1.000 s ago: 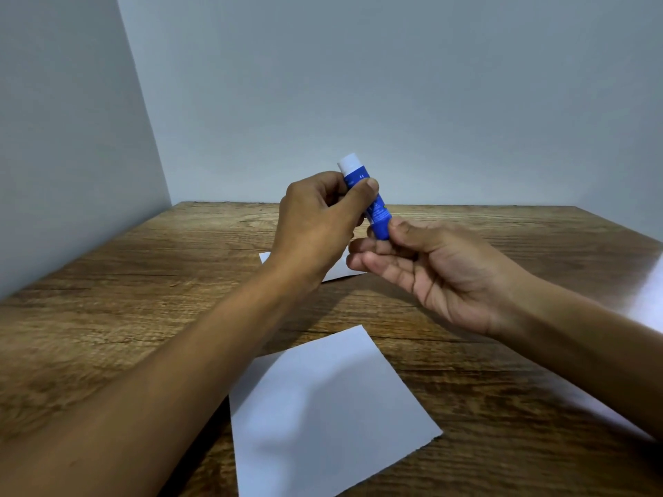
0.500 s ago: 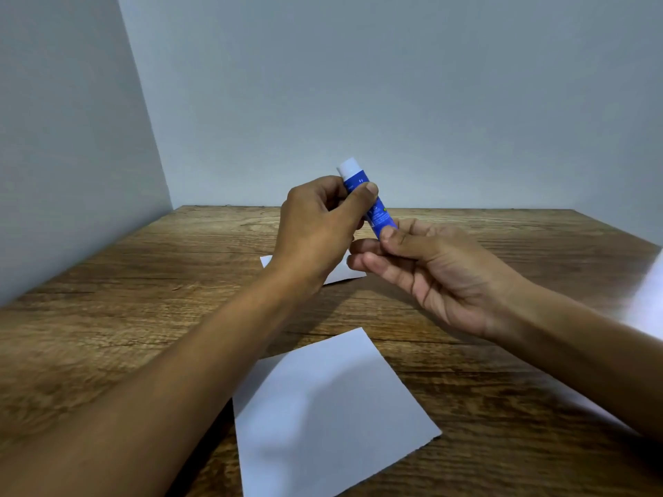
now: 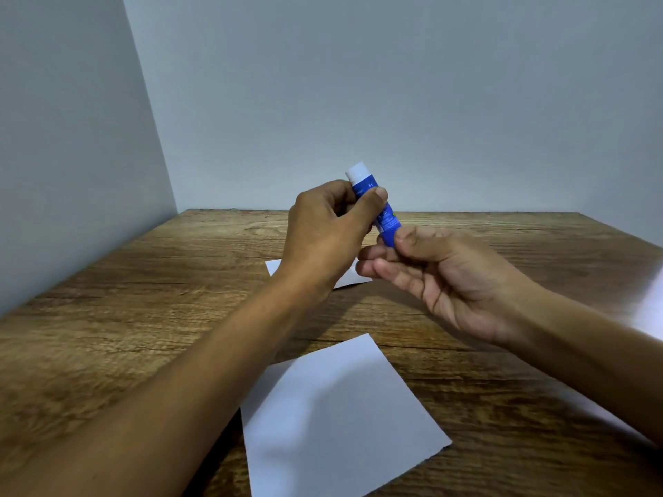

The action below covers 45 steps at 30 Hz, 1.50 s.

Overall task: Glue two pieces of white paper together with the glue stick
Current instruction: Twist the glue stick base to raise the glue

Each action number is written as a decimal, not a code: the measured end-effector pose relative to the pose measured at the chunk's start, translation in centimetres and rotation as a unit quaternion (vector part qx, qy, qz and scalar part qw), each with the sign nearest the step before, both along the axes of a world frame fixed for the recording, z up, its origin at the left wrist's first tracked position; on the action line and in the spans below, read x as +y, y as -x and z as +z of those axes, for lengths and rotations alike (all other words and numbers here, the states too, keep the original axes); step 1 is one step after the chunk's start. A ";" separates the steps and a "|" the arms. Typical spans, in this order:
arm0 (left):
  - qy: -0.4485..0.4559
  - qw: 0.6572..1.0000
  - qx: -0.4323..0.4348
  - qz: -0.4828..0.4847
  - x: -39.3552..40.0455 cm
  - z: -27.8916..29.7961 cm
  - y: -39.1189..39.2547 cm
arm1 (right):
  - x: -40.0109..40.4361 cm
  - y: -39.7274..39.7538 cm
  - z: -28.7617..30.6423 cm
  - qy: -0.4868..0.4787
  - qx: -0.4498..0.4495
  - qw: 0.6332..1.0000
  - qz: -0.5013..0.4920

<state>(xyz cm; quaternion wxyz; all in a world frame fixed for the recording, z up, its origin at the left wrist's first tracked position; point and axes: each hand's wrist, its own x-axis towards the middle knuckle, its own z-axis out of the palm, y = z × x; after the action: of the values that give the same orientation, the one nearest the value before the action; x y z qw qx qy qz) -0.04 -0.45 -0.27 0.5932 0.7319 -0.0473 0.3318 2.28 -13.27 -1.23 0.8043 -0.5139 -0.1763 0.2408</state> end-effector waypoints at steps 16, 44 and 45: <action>0.011 1.000 -0.007 -0.006 0.1 0.1 0.0 | 0.1 -0.1 0.1 -0.008 0.002 1.000 0.004; 0.012 1.000 -0.011 -0.003 -0.1 0.3 0.2 | -0.1 0.1 0.2 -0.019 -0.032 0.999 -0.012; 0.012 1.000 -0.011 -0.004 -0.1 0.3 0.2 | -0.1 0.1 0.3 -0.018 -0.027 0.999 -0.008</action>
<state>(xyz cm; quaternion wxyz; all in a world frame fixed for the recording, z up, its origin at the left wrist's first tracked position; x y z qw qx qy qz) -0.26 -0.56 0.01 0.6024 0.7212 -0.0522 0.3379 2.23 -13.39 -0.92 0.8104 -0.5066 -0.1983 0.2175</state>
